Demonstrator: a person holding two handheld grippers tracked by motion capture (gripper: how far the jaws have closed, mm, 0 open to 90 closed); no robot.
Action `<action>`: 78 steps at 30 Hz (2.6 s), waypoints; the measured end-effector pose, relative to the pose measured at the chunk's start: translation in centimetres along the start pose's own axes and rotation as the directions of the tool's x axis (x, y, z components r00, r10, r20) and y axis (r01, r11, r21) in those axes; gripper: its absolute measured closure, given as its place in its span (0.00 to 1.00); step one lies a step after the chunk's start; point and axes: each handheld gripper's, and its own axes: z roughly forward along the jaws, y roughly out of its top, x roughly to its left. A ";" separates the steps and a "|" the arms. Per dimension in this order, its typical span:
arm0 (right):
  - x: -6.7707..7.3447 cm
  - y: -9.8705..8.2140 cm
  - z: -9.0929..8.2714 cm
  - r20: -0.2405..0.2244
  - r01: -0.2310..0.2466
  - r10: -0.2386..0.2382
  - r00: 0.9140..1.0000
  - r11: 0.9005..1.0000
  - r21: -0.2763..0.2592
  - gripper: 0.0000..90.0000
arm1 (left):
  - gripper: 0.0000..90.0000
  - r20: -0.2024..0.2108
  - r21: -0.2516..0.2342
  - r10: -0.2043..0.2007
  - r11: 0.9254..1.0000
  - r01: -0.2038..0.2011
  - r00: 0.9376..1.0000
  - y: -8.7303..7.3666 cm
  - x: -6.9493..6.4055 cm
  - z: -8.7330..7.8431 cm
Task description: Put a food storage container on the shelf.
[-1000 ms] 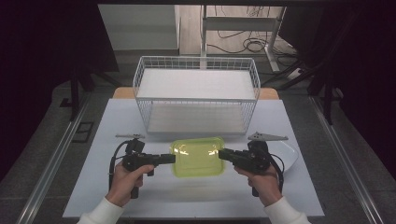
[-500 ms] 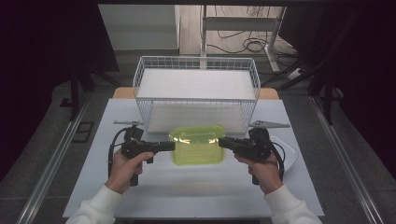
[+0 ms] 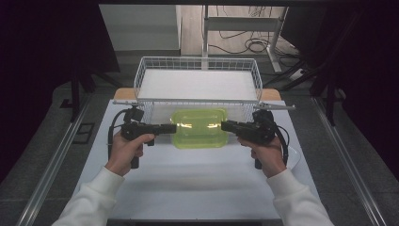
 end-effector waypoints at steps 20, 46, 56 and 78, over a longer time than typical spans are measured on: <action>-0.2 5.9 0.3 0.002 0.017 -0.017 1.000 0.999 -0.027 0.87 | 0.90 0.018 -0.036 0.022 0.999 -0.022 1.000 5.2 0.3 -0.9; -2.0 10.2 1.9 0.004 0.010 -0.010 1.000 1.000 -0.028 0.87 | 0.90 0.008 -0.056 -0.001 0.998 0.002 1.000 9.9 2.1 -0.2; -3.5 11.9 2.8 0.023 -0.044 0.045 0.999 0.999 -0.031 0.87 | 0.90 -0.001 -0.037 -0.035 0.999 0.035 0.999 12.5 3.4 0.7; -8.3 12.5 6.8 0.063 -0.266 0.263 0.963 0.963 0.046 0.86 | 0.89 0.018 0.001 -0.232 0.973 0.232 0.972 14.2 7.8 3.4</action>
